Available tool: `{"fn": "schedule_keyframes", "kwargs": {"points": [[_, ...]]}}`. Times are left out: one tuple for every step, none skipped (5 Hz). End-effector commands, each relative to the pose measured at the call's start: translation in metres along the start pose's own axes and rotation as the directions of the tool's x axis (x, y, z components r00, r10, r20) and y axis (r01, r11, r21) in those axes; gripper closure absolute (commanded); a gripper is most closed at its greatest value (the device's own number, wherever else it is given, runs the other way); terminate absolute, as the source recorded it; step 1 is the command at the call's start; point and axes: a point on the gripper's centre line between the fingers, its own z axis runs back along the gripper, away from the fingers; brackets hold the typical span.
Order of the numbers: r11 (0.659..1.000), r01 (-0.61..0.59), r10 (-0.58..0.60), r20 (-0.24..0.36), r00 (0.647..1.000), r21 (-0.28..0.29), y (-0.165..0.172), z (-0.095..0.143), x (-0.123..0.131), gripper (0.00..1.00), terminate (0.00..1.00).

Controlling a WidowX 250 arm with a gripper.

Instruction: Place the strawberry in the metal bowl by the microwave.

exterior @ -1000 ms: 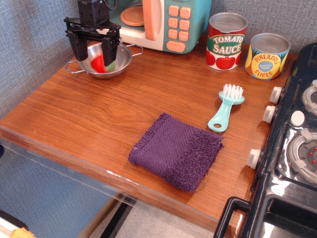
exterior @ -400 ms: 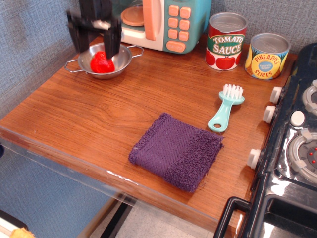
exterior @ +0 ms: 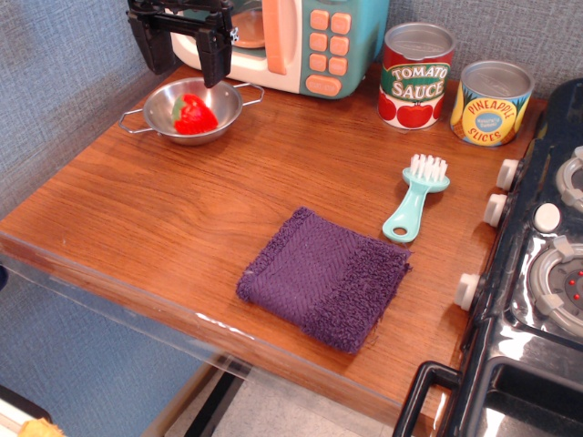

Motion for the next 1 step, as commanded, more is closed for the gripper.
{"fn": "schedule_keyframes", "kwargs": {"points": [[1.0, -0.003, 0.002, 0.068, 0.998, 0.026, 0.0024, 0.0283, -0.0006, 0.0, 1.0]]}}
